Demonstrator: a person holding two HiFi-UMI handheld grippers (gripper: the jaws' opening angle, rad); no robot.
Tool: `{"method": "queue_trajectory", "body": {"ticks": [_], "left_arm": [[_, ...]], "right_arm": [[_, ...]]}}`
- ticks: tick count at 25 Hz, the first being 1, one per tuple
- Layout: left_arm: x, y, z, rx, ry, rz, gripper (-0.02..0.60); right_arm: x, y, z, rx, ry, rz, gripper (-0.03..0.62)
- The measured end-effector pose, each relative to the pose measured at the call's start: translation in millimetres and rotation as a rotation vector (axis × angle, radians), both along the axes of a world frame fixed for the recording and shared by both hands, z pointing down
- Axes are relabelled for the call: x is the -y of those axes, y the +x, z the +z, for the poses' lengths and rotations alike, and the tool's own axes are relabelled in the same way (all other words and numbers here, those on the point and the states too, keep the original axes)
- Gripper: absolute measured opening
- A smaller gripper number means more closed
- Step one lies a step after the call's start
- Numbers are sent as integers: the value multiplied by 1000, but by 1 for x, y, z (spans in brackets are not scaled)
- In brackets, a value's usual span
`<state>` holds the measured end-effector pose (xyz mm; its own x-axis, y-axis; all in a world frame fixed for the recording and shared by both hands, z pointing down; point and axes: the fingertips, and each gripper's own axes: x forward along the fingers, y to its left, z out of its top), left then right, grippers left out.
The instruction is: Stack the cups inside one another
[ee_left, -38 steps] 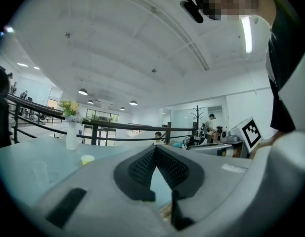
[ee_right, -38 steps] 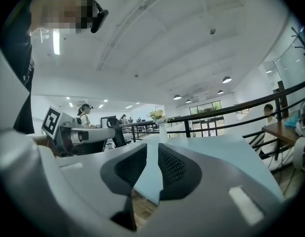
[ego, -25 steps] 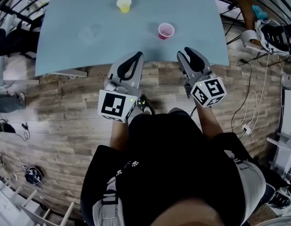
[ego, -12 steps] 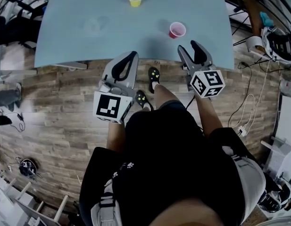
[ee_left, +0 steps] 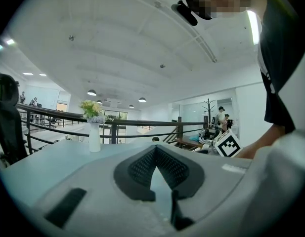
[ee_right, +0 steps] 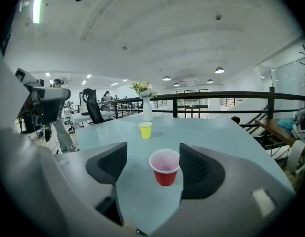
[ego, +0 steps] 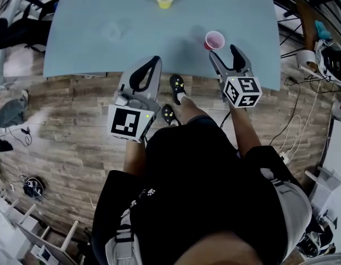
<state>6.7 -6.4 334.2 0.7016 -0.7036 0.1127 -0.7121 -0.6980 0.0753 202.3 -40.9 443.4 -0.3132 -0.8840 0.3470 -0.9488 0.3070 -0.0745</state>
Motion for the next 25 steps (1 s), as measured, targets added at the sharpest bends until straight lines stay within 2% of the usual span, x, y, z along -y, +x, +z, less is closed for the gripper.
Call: {"method": "queue_trajectory", "body": {"ticks": [13, 19, 25], "left_arm": [[44, -9, 7, 41, -18, -57, -9], [57, -15, 12, 39, -37, -64, -9], [71, -19, 17, 48, -42, -75, -9]], "right_arm": [[48, 7, 48, -92, -91, -18, 385], [61, 2, 65, -109, -127, -22, 390], [72, -4, 72, -115, -143, -45, 368]]}}
